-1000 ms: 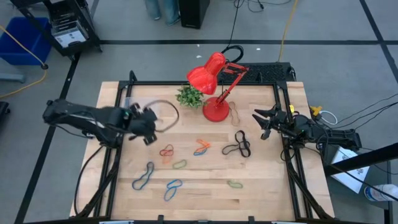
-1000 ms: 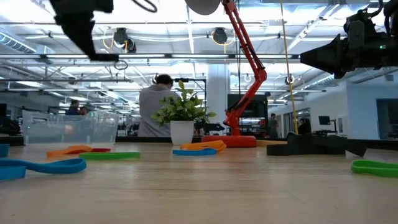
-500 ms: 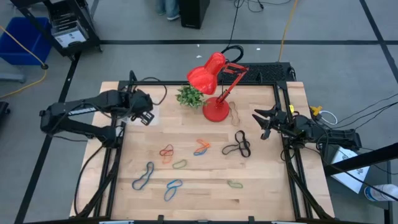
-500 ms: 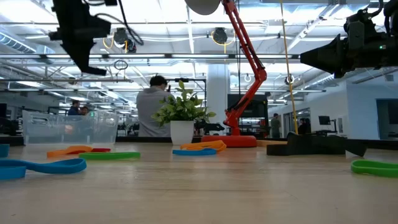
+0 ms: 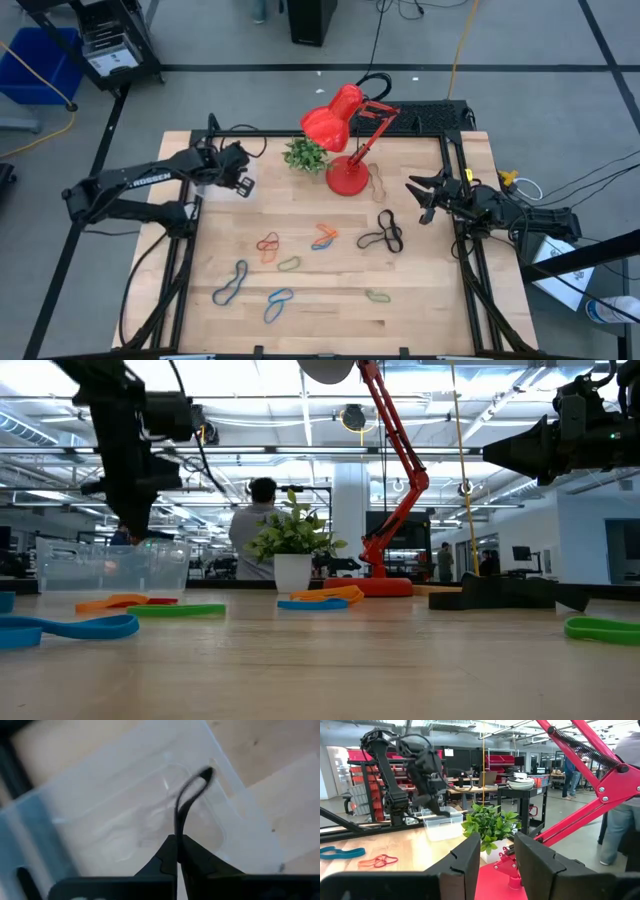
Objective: Pick and place rubber bands into bin
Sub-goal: Put the black rubber band into the transparent bin
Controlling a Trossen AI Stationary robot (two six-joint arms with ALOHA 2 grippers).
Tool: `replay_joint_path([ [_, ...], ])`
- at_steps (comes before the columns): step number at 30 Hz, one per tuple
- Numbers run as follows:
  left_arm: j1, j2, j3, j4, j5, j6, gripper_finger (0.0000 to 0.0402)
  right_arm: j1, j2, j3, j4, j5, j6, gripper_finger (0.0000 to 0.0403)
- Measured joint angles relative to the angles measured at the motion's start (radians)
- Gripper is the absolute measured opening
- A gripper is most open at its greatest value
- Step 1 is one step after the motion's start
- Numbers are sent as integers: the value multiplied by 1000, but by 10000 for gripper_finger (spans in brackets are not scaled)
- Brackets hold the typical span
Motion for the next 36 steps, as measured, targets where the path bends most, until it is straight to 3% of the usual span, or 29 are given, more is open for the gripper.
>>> replay_joint_path([
  [8, 51, 0, -145, 145, 15, -21, 7, 0, 0, 0, 0, 0, -5, 114],
  [14, 58, 0, -232, 211, 59, -52, 27, 0, 0, 0, 0, 0, -5, 114],
  [23, 58, 0, -255, 222, 58, -52, 9, 0, 0, 0, 0, 0, -5, 114],
  [36, 58, 0, -222, 255, 56, -34, 133, 0, 0, 0, 0, 0, -5, 114],
])
